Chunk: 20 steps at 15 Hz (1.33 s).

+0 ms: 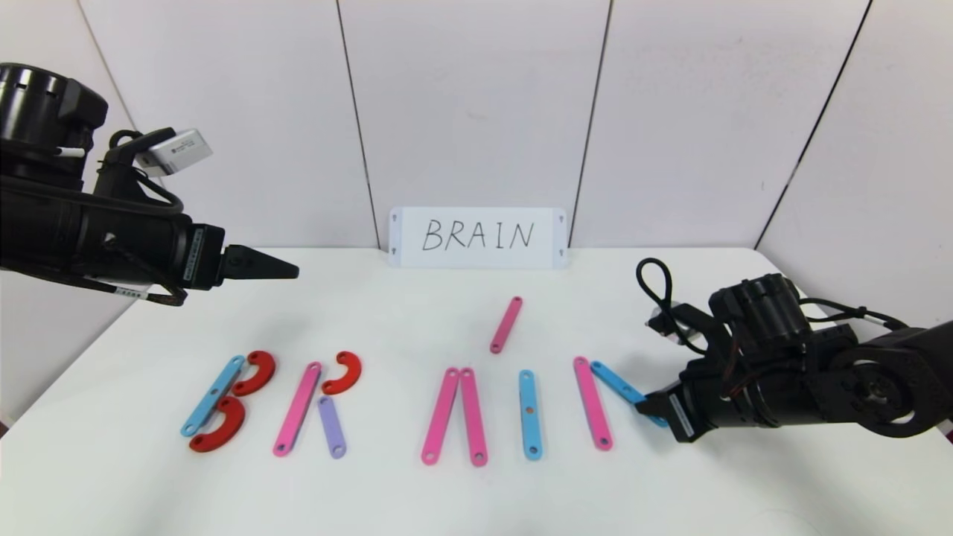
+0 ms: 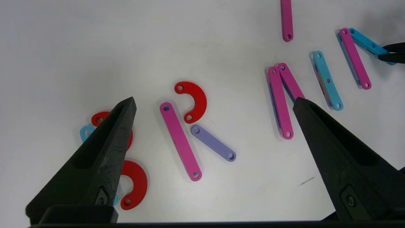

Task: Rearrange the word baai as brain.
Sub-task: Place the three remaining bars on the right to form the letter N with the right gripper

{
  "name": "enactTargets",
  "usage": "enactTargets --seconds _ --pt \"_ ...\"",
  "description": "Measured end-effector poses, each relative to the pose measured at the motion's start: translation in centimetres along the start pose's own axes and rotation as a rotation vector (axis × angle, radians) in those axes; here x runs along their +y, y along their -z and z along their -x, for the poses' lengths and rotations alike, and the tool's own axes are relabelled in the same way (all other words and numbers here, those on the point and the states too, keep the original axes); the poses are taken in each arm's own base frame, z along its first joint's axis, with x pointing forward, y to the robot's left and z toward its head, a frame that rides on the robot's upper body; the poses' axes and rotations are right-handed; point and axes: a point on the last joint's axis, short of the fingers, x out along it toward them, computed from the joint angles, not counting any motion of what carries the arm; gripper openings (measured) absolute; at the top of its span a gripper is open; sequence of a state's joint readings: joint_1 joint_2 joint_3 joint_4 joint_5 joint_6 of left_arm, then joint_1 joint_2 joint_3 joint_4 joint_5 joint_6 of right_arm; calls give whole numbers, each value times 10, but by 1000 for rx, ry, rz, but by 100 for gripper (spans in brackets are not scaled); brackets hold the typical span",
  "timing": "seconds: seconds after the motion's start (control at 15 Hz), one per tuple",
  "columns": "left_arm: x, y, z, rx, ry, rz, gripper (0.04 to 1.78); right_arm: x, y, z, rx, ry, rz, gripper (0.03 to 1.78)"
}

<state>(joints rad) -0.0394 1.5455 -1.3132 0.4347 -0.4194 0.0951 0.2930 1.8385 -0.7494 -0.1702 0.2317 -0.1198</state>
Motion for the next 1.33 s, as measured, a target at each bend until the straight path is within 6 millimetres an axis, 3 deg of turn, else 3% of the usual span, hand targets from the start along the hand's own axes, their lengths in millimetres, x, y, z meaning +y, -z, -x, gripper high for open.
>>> enactTargets --seconds 0.2,0.33,0.67,0.87,1.13,1.33 --pt "0 0 0 0 1 -1 173 0 0 0 0 2 -1 37" --pt "0 0 0 0 1 -1 173 -1 0 0 1 3 -3 56" --pt "0 0 0 0 1 -1 173 -2 0 2 -3 5 -7 138" --pt "0 0 1 -2 2 -1 173 -3 -2 3 -13 9 -16 167" --pt "-1 0 1 -2 3 -3 173 0 -21 6 -70 18 -15 173" --pt "-1 0 1 -1 3 -4 173 20 -49 -1 -133 77 -48 173"
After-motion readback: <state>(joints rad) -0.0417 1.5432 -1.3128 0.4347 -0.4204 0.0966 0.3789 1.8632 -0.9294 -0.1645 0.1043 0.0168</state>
